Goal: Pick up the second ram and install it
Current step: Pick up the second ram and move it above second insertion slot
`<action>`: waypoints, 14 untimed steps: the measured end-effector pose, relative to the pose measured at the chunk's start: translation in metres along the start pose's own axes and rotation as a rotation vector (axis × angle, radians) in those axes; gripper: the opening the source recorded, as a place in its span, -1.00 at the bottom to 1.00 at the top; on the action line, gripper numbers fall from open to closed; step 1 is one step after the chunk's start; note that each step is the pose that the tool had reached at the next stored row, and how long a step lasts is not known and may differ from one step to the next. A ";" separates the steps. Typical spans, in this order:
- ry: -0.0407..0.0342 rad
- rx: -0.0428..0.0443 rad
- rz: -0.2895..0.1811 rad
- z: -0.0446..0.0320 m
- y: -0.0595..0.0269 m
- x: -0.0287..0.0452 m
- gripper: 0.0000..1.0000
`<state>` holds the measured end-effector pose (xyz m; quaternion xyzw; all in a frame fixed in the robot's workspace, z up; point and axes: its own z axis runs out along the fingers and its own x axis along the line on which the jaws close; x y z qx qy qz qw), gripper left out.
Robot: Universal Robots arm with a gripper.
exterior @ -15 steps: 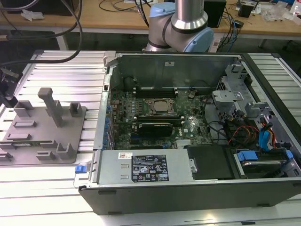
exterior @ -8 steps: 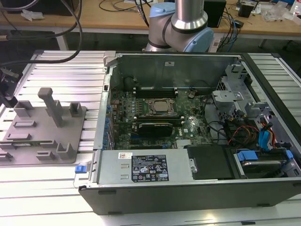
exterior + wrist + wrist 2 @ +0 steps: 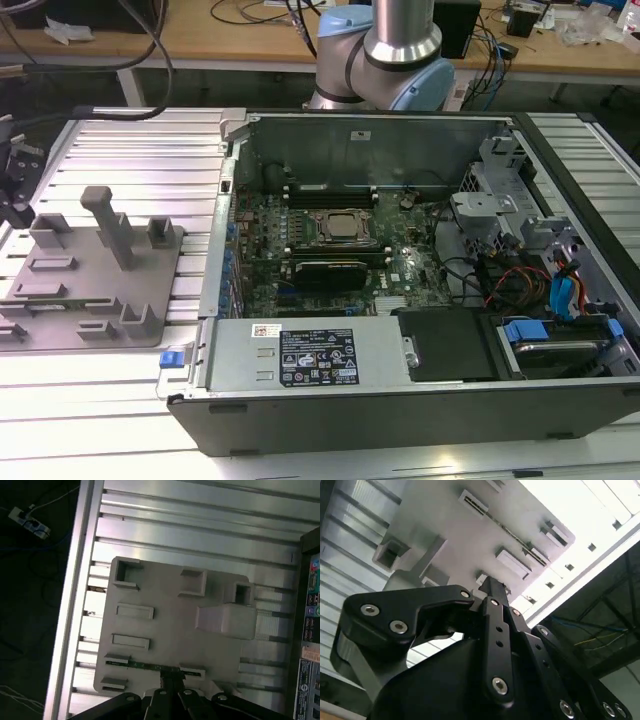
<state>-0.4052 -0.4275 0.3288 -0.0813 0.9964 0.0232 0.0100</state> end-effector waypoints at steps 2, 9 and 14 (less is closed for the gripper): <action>0.0026 -0.0013 -0.057 0.0000 0.0000 0.0000 -0.84; 0.0131 -0.0064 -0.289 0.0002 0.0000 0.0000 -0.84; 0.0211 -0.0106 -0.469 0.0002 0.0000 0.0000 -0.84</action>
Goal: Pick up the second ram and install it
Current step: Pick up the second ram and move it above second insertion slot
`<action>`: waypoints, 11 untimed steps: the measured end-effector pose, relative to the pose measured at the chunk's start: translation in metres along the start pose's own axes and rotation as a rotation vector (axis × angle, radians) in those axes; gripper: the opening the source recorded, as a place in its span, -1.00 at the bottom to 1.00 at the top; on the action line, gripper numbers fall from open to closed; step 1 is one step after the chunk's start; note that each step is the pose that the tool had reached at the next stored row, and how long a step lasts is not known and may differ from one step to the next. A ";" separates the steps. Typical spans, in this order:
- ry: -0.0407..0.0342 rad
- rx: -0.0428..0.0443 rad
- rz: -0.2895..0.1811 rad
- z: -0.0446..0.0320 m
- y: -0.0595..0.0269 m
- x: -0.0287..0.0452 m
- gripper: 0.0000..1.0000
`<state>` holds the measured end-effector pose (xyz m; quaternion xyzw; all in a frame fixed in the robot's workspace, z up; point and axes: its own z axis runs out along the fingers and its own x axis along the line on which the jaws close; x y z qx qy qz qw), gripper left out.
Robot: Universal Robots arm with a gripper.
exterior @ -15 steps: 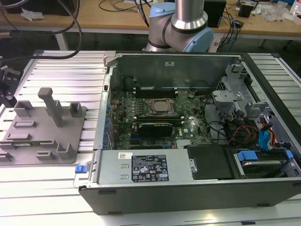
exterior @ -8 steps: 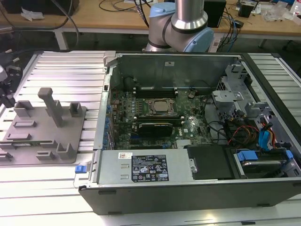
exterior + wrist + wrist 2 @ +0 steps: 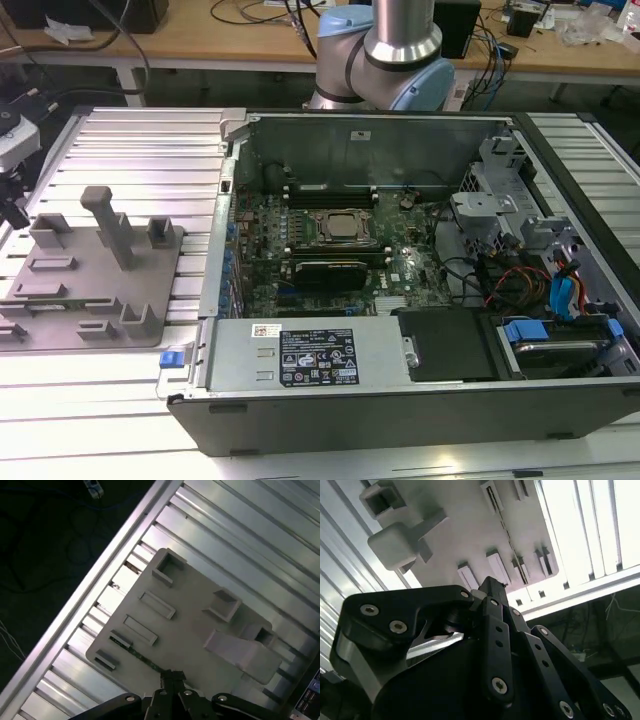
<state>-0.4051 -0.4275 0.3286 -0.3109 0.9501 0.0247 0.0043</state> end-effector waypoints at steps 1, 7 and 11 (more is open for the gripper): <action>0.0011 -0.0006 -0.026 0.0000 0.0000 0.0000 -0.84; 0.0070 -0.0037 -0.158 0.0000 0.0000 0.0000 -0.84; 0.0134 -0.0069 -0.300 0.0000 0.0000 0.0000 -0.84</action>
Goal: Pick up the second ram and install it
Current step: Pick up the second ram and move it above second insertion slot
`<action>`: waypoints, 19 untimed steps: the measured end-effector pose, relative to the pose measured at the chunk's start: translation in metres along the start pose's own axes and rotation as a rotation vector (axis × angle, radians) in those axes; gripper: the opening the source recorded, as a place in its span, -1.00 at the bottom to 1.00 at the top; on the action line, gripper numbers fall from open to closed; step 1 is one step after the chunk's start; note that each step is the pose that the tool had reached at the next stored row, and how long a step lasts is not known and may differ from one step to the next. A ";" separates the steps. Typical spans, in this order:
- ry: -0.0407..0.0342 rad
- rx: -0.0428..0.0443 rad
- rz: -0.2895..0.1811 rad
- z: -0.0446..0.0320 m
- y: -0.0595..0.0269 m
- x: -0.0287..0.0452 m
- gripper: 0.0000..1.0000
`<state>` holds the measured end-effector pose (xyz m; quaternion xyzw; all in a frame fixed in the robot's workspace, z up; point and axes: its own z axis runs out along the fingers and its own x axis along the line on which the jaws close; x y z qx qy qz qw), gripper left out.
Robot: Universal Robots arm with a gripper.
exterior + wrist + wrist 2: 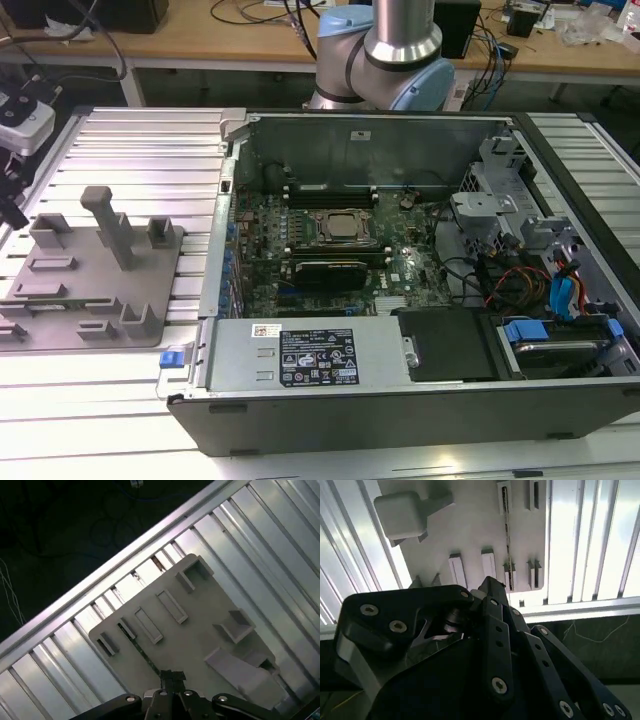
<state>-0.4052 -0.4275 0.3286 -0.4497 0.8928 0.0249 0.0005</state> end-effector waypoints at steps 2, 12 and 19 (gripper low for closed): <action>0.0037 -0.0018 -0.080 0.0000 0.0000 0.0000 -0.84; 0.0189 -0.0087 -0.400 0.0021 -0.0001 0.0000 -0.84; 0.0294 -0.0136 -0.631 0.0086 -0.0004 0.0002 -0.84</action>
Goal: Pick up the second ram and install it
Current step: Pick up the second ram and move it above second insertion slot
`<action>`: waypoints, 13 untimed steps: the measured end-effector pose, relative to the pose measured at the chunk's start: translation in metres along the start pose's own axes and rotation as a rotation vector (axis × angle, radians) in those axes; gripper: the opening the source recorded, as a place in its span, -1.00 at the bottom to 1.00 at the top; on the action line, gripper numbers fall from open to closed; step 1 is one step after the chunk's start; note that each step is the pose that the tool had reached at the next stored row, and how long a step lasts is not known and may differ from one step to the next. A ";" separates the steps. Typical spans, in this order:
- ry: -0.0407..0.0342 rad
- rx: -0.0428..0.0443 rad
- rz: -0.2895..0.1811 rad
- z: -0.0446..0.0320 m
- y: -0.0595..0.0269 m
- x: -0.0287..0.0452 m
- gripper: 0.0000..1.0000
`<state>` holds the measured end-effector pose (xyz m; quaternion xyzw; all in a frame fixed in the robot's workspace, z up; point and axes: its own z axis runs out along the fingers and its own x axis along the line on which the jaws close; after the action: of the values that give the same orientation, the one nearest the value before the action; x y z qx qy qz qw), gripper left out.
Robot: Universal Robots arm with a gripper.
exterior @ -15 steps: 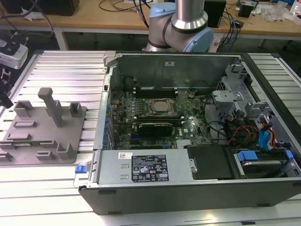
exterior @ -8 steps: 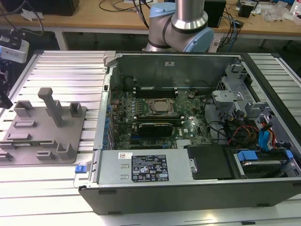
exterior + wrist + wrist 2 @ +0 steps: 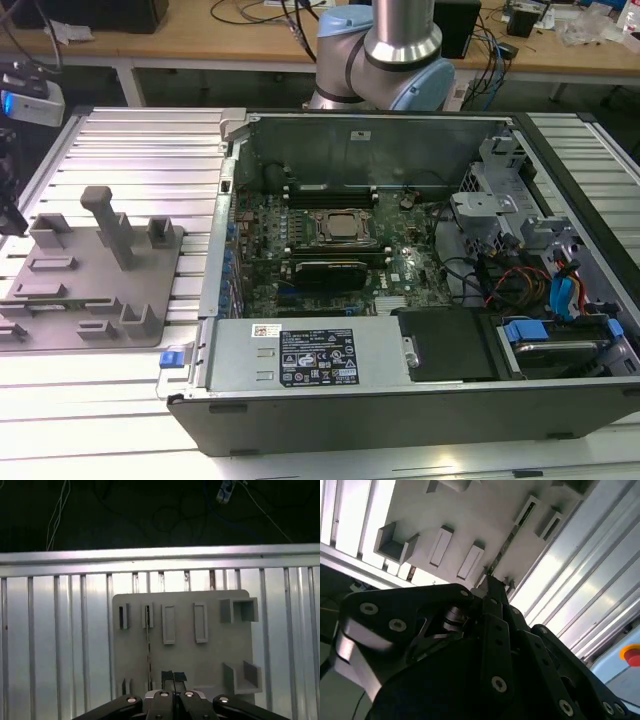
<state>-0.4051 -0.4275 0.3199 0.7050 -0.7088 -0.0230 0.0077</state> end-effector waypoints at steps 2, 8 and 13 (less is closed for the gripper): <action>0.0027 -0.0012 -0.050 0.0010 0.0000 0.0000 -0.84; 0.0031 -0.0012 -0.062 0.0183 -0.0008 0.0004 -0.84; 0.0038 -0.0013 -0.070 0.0310 -0.0010 0.0019 -0.84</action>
<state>-0.4054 -0.4287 0.2889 0.7293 -0.6837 -0.0224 0.0087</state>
